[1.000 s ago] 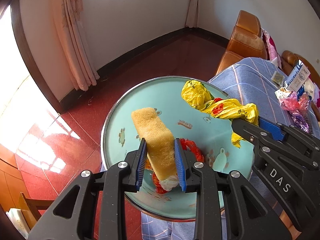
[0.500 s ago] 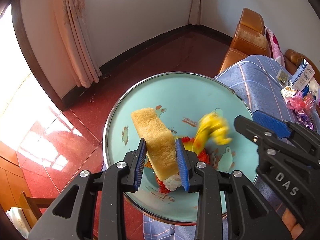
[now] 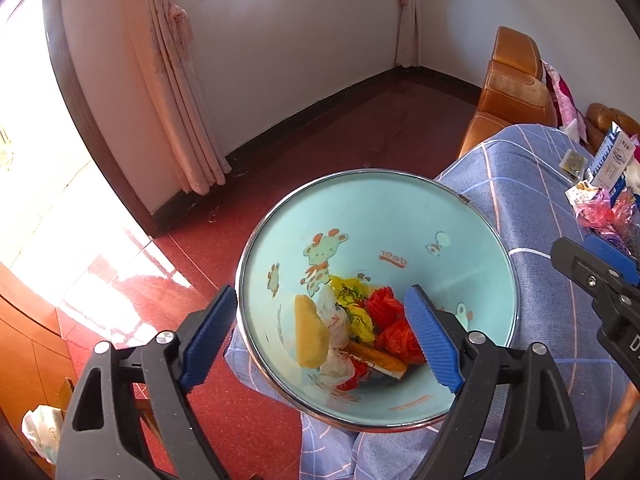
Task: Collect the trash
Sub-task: 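Open both tools over the bin to drop the sponge and wrapper, then move both open tools back to the remaining trash on the table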
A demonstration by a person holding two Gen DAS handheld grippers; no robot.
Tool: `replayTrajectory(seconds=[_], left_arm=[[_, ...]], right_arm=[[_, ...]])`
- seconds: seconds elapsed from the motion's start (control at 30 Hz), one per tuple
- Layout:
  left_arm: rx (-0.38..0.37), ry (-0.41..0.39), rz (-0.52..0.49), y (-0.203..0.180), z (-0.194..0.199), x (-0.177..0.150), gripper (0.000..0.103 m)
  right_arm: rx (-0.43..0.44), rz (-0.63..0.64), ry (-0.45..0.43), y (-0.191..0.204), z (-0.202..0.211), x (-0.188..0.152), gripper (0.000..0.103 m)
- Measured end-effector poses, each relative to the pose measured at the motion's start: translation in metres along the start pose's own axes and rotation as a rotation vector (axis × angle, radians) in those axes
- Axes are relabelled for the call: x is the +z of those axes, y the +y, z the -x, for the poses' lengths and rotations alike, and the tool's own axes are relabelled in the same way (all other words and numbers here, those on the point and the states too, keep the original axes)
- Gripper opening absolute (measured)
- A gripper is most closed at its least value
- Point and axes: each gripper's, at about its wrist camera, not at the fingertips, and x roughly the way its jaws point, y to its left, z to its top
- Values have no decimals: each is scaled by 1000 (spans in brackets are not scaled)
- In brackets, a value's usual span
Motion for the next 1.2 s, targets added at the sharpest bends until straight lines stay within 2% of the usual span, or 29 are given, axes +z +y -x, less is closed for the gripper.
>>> replayTrajectory(seconds=[0.03,0.1,0.57,0.9,1.2], left_arm=[[6,-2,-3,-2,2,-1,88],[17,-4,-2,-5,8,-3,91],[-8,-24,-58,-43,37,-11,93],[-132,7,-140,-100,44,-23,93],[-158,4,-231,-146,43,-28,92]], right_arm=[[-5,-5,-3,-3,3,-1,60],[-12,-18,-5,-9,7,-1,60],[-75,-93,-4,-60,33,-20,62],[-154,-182,-7,-125,55,-45,62],[-223,-261,-14,-187,67,-53,56]])
